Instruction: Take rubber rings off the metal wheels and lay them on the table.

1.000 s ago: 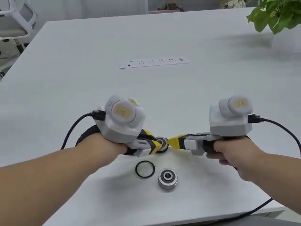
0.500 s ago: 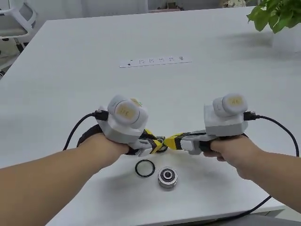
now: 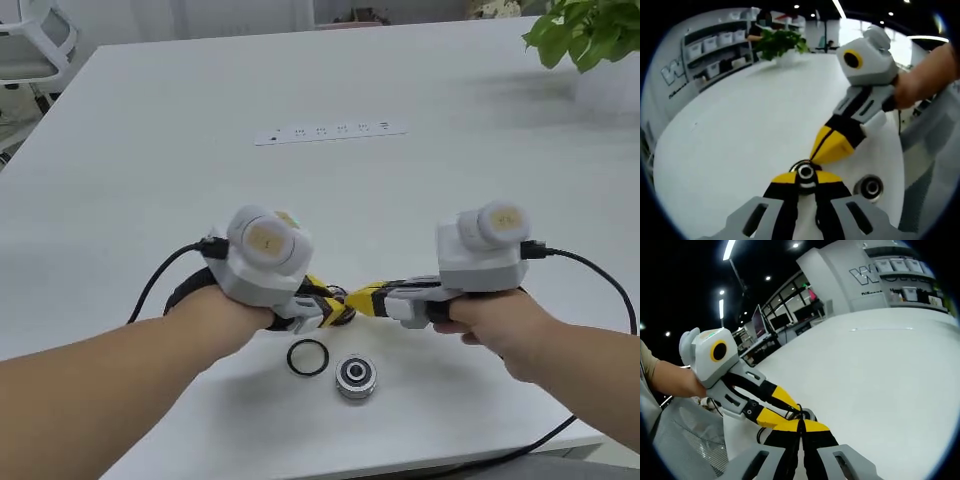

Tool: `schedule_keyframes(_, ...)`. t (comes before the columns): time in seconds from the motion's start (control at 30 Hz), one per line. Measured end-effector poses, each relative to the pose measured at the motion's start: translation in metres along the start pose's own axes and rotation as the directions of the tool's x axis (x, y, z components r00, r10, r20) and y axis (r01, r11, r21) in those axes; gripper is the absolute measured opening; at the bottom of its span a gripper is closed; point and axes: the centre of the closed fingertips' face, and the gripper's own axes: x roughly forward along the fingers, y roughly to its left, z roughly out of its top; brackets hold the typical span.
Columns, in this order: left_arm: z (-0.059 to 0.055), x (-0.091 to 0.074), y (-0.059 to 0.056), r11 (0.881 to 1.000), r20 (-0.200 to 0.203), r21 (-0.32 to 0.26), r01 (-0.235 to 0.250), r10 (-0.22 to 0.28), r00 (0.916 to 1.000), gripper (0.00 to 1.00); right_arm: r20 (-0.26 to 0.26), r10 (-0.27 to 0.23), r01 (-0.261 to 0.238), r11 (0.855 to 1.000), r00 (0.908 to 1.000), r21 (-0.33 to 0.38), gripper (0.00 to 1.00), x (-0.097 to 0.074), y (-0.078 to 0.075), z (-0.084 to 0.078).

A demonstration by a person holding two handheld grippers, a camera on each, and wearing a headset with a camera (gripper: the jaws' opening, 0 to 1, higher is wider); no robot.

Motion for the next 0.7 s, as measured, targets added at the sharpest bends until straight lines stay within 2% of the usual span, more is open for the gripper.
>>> schedule_keyframes(0.13, 0.001, 0.0, 0.0, 1.0, 0.015, -0.016, 0.017, -0.016, 0.9998, 0.14, -0.003, -0.01, 0.01, 1.0, 0.9999, -0.001, 0.0, -0.001, -0.001, 0.0)
schedule_keyframes(0.3, 0.001, -0.002, -0.003, 0.999, 0.015, -0.028, 0.037, -0.036, 0.9992, 0.17, 0.0, -0.001, 0.001, 1.0, 1.0, 0.001, 0.0, -0.001, 0.002, 0.002)
schedule_keyframes(0.7, 0.008, -0.027, -0.008, 0.998, 0.067, 0.001, 0.067, -0.067, 0.9955, 0.28, 0.017, 0.022, -0.022, 0.999, 0.9996, 0.028, 0.0, -0.007, 0.004, 0.006)
